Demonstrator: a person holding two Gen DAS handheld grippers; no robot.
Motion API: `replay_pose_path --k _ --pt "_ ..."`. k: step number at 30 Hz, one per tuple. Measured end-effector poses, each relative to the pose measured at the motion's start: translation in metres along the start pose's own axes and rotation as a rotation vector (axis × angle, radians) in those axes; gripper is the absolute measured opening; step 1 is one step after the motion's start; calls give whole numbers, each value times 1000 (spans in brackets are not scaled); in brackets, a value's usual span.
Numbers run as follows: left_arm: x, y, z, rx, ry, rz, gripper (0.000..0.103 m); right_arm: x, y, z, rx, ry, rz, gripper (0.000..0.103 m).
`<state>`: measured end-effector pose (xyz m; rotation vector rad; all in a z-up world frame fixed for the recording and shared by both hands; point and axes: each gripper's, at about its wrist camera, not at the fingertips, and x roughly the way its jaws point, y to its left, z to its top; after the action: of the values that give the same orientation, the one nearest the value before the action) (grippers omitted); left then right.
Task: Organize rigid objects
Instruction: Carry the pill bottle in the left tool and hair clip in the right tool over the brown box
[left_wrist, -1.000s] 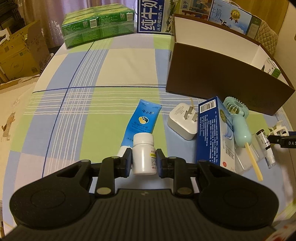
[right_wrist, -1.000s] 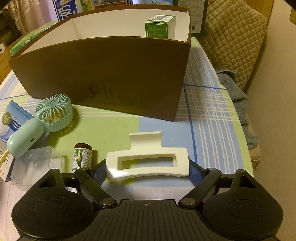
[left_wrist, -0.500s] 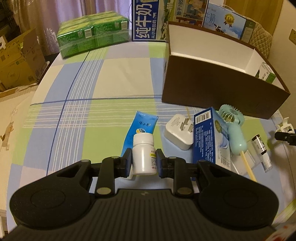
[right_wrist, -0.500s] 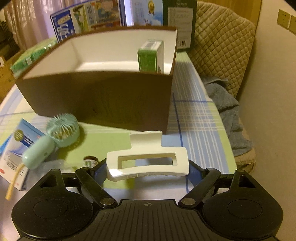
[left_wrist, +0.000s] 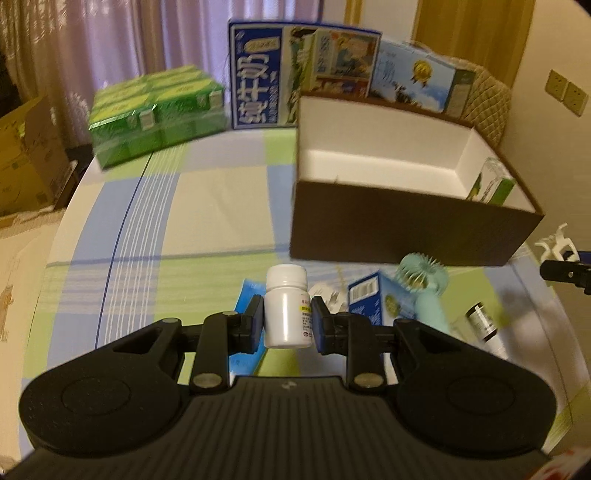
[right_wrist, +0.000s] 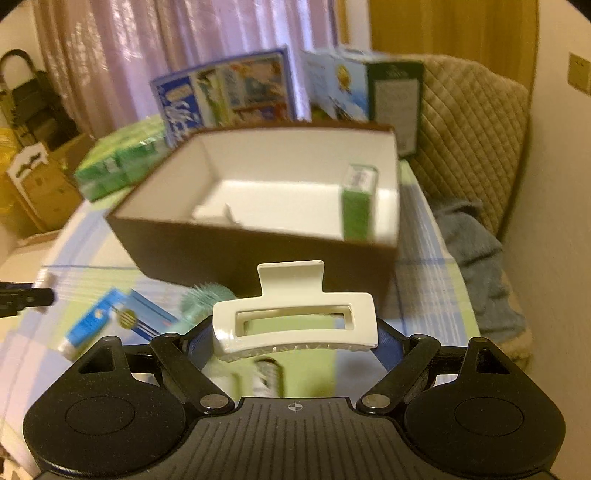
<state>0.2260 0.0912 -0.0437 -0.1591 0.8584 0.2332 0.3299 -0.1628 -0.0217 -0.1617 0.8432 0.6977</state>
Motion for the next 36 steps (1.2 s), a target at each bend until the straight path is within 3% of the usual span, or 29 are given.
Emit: replay_pose_path --k 12,25,36 --pt "9 -30 58 87 -77 -77 22 5 34 64 -22 -93 80 83" --pt "66 -55 137 174 -94 -124 22 60 21 123 -7 -86 13 83" --pt "138 -76 191 239 -47 -126 23 117 -1 156 40 -25 -48 82"
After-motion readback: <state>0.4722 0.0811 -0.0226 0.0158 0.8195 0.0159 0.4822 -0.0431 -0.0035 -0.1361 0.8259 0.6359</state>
